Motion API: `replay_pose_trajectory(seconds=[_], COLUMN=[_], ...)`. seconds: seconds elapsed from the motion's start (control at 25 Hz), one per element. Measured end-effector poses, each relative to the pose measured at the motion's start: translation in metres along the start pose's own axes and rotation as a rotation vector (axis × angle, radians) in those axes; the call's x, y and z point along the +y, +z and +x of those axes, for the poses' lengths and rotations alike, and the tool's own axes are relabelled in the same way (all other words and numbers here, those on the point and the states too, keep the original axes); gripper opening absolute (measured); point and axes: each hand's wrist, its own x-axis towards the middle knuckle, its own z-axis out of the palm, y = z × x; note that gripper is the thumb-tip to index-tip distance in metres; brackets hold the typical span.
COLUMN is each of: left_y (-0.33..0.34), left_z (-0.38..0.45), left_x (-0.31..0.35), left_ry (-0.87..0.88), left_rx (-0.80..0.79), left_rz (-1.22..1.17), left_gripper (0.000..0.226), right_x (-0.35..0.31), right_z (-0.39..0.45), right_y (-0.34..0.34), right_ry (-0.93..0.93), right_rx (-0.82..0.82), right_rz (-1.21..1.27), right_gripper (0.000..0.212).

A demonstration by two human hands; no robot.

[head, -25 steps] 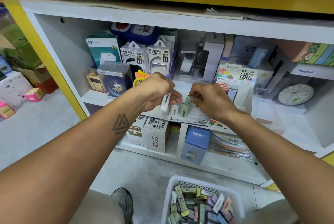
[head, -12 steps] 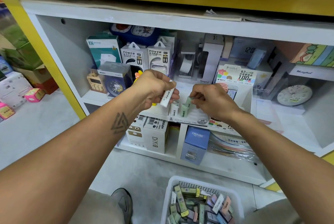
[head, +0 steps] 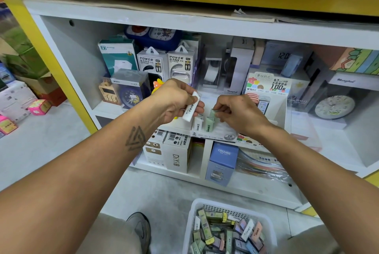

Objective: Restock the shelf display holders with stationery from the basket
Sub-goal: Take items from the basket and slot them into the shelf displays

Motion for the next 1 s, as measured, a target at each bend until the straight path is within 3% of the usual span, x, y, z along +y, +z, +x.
replay_pose_trajectory(seconds=[0.48,0.64,0.8,0.88,1.0], left_y=[-0.001,-0.003,-0.003,-0.003,0.0], left_z=[-0.004,-0.005,-0.004,-0.004,-0.005], left_x=[0.003,0.004,0.003,0.003,0.003], left_ry=[0.018,0.02,0.02,0.025,0.026], left_rx=[0.017,0.009,-0.02,-0.033,-0.056], left_rz=[-0.018,-0.022,-0.042,-0.05,-0.07], left_gripper=[0.014,0.013,0.014,0.016,0.017], right_x=[-0.001,-0.002,-0.008,-0.016,-0.03], right_z=[0.001,-0.001,-0.001,0.001,0.006], right_y=[0.007,0.006,0.003,0.0,-0.01], right_ry=[0.0,-0.01,0.01,0.055,0.186], right_rx=[0.027,-0.034,-0.125,-0.05,0.03], right_rz=[0.112,0.011,-0.147,0.028,0.674], right_gripper=[0.011,0.01,0.029,0.027,0.019])
